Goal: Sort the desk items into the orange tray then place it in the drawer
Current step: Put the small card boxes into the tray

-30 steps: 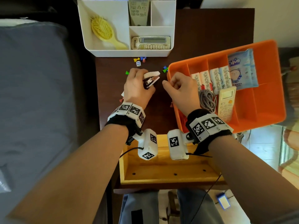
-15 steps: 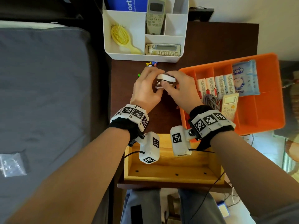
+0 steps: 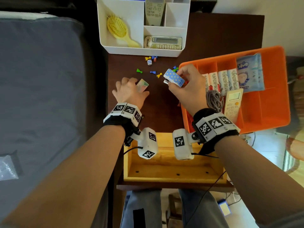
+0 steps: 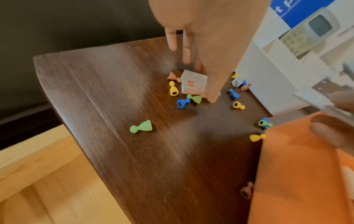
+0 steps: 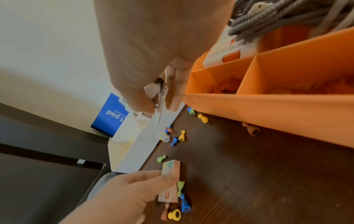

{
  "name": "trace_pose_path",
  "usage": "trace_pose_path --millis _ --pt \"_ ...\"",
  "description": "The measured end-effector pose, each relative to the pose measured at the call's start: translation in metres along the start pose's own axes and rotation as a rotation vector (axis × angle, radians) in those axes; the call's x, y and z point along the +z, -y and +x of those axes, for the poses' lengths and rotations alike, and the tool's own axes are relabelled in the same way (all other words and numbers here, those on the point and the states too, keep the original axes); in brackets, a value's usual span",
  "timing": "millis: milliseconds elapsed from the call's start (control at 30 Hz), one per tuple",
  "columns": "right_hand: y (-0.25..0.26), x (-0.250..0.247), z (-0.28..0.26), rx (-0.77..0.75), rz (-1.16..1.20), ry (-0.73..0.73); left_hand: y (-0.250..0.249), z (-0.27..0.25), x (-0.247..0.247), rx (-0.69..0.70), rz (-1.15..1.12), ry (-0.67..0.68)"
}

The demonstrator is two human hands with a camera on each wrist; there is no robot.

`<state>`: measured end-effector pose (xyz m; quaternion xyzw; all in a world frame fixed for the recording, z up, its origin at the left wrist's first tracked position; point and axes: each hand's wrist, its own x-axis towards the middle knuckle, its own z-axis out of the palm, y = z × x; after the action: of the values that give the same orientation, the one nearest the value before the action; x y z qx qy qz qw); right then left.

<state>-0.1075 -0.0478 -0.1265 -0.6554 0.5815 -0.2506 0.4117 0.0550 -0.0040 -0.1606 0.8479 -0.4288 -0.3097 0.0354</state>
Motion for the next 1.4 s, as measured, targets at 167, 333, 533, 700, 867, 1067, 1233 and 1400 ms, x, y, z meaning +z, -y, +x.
trace_pose_path --millis 167,333,533,700,867,1067,1233,1400 --pt "-0.006 0.001 0.001 -0.013 -0.010 -0.013 -0.002 0.004 0.010 -0.006 -0.041 -0.048" --pt "-0.006 0.001 0.002 -0.033 0.022 -0.017 -0.001 0.009 0.014 0.030 -0.062 -0.077" --pt "-0.006 0.001 0.000 -0.027 0.055 -0.012 0.000 0.006 0.011 0.121 -0.276 -0.162" --pt "-0.008 -0.002 -0.003 -0.007 0.060 -0.037 -0.008 -0.004 0.004 0.144 -0.529 -0.180" --pt "-0.009 -0.007 -0.010 0.012 0.070 -0.058 -0.020 -0.015 0.002 0.169 -0.649 -0.085" --pt "-0.008 -0.027 -0.021 0.017 0.102 -0.085 -0.041 -0.040 0.000 0.274 -0.755 -0.034" --pt "-0.011 -0.050 -0.032 0.062 0.170 -0.112 -0.065 -0.061 0.001 0.334 -0.791 0.018" --pt "-0.024 -0.082 -0.043 0.102 0.198 -0.138 -0.090 -0.077 0.011 0.332 -0.800 0.067"
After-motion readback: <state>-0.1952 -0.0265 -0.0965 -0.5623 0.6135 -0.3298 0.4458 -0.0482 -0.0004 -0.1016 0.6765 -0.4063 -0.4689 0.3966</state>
